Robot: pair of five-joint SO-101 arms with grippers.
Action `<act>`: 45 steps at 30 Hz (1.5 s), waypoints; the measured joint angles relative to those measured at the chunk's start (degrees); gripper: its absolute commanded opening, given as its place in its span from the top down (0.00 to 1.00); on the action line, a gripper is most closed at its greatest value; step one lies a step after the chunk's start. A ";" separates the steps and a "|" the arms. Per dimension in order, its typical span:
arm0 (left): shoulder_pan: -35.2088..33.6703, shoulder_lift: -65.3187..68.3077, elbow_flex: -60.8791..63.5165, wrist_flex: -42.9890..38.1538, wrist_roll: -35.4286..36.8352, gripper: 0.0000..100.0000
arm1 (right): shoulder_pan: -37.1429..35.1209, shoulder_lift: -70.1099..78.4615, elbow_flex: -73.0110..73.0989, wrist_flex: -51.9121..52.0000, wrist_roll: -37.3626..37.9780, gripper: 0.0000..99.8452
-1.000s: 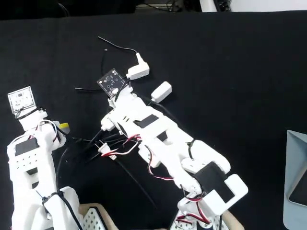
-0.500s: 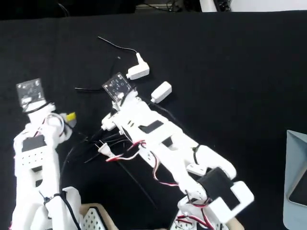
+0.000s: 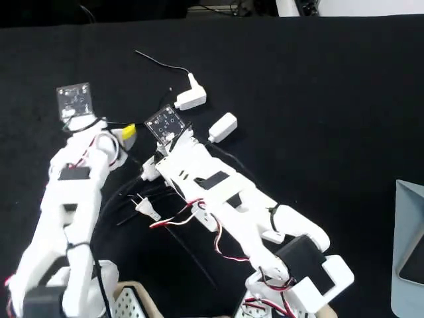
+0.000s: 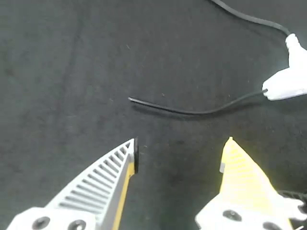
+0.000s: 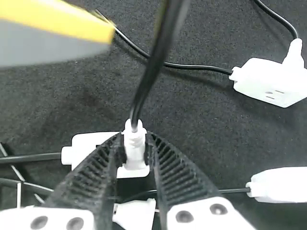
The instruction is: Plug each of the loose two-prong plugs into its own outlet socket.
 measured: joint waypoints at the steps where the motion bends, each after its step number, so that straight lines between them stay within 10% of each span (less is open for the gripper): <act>1: 0.70 2.11 -1.14 0.00 1.23 0.72 | 0.00 0.00 0.00 0.00 0.00 0.99; 26: 10.73 0.35 2.64 -0.09 -6.95 0.72 | 0.18 0.26 1.67 0.44 0.00 0.99; 45: 3.25 -1.58 3.96 -0.09 -6.24 0.71 | 0.18 7.03 -9.49 11.25 -3.60 0.99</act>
